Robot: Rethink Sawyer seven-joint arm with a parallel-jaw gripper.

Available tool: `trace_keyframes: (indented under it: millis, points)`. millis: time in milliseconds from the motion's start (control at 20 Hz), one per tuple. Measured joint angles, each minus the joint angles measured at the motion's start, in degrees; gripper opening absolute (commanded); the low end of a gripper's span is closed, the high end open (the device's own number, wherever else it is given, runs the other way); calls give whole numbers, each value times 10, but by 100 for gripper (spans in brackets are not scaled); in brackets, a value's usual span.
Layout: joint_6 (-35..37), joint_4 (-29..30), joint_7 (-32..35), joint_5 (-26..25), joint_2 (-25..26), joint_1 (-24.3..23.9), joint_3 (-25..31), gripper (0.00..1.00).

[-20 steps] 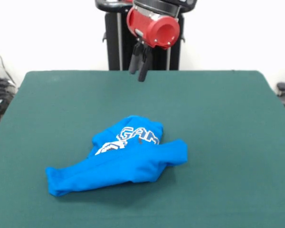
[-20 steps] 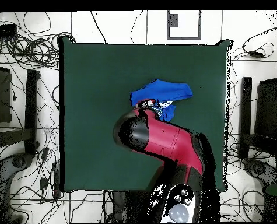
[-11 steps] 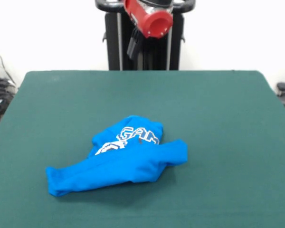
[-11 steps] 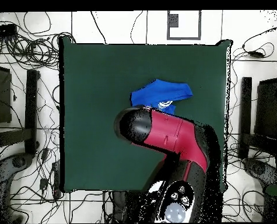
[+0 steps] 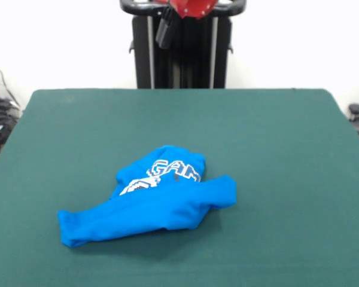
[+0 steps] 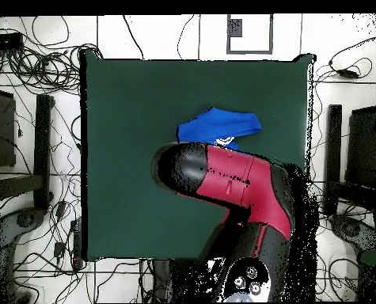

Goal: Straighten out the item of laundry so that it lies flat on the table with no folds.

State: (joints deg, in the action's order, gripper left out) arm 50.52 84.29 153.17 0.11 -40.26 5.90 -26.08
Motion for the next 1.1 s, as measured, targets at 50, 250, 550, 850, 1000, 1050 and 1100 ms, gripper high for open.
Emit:
trace_keyframes:
  millis: [50,250,550,850,1000,1050,1100]
  points:
    - [0,-5,0,-1,-2,-1,0,0]
    - [3,-25,0,-2,-5,-2,0,0]
    - [5,-63,0,-2,10,-9,2,0]
    - [5,-83,0,-2,40,-20,5,0]
    - [5,-84,0,-2,60,-23,9,0]
    - [5,-84,0,-1,67,-25,11,0]
    - [5,-84,0,-1,73,-27,12,0]
